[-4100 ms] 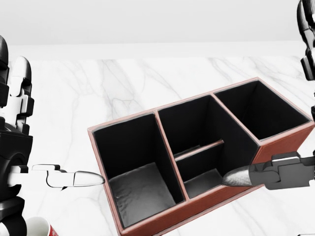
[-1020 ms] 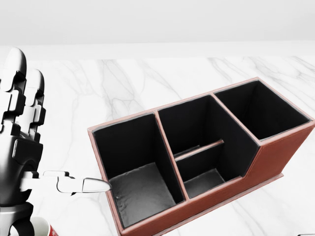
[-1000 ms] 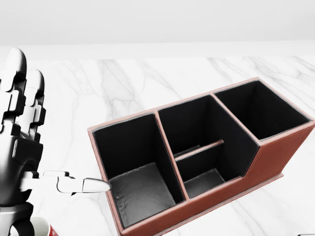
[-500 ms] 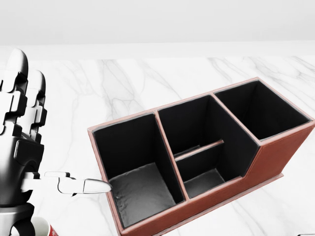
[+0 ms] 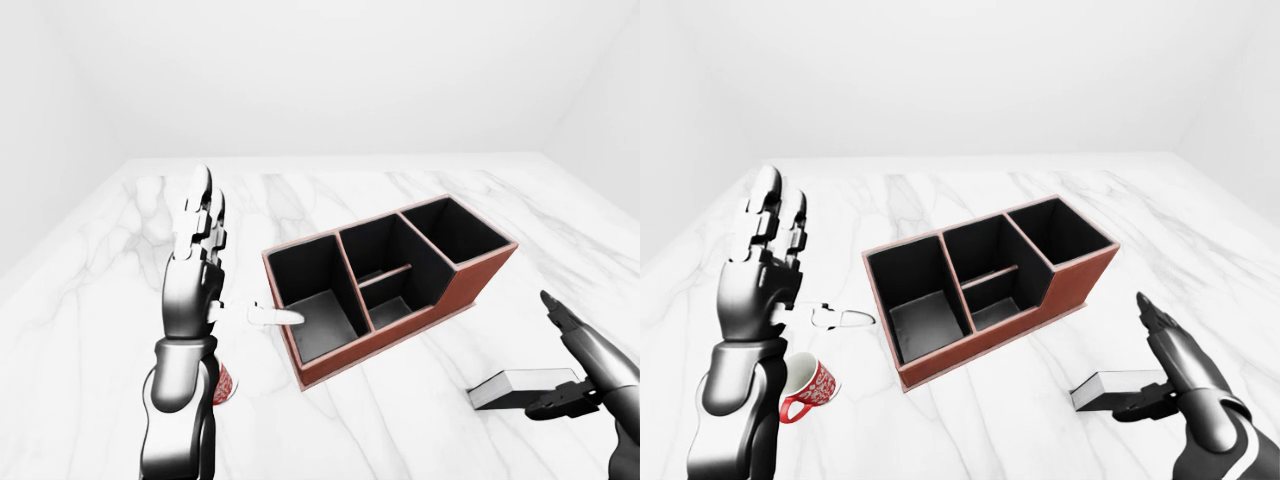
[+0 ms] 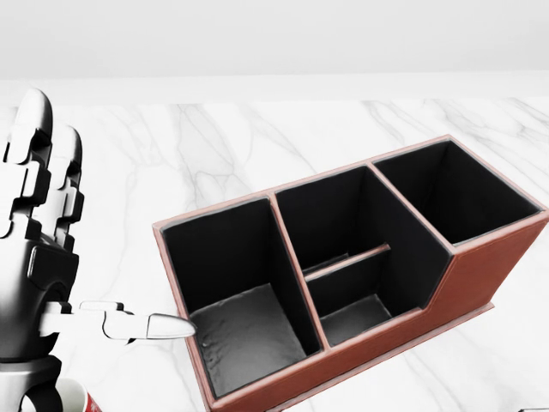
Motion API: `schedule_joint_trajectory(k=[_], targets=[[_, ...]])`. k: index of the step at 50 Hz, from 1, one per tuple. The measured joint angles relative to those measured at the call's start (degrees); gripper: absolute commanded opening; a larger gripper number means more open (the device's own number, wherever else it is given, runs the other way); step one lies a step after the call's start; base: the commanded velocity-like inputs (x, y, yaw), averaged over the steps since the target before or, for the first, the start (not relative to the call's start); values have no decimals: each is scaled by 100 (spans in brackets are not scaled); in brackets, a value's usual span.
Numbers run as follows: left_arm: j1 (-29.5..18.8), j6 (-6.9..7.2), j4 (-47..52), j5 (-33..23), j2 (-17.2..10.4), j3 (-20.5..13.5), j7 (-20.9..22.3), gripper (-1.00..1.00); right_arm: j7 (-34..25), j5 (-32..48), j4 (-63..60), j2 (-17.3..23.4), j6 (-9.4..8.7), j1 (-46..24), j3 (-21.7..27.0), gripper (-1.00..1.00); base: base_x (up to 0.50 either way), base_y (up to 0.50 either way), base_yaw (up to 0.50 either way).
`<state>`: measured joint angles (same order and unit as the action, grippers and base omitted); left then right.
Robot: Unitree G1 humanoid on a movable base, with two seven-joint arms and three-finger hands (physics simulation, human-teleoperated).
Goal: Pick up the book and place it in the back compartment of the caddy.
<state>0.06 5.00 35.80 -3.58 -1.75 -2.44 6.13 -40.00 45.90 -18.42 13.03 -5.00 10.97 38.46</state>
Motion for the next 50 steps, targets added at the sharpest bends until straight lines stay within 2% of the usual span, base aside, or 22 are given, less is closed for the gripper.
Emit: schedule_joint_trajectory(k=[50], targets=[[74,0,-66,-52,21,65,8,100,53,-126,789,264,0,-156,-173,100,0,0,0]])
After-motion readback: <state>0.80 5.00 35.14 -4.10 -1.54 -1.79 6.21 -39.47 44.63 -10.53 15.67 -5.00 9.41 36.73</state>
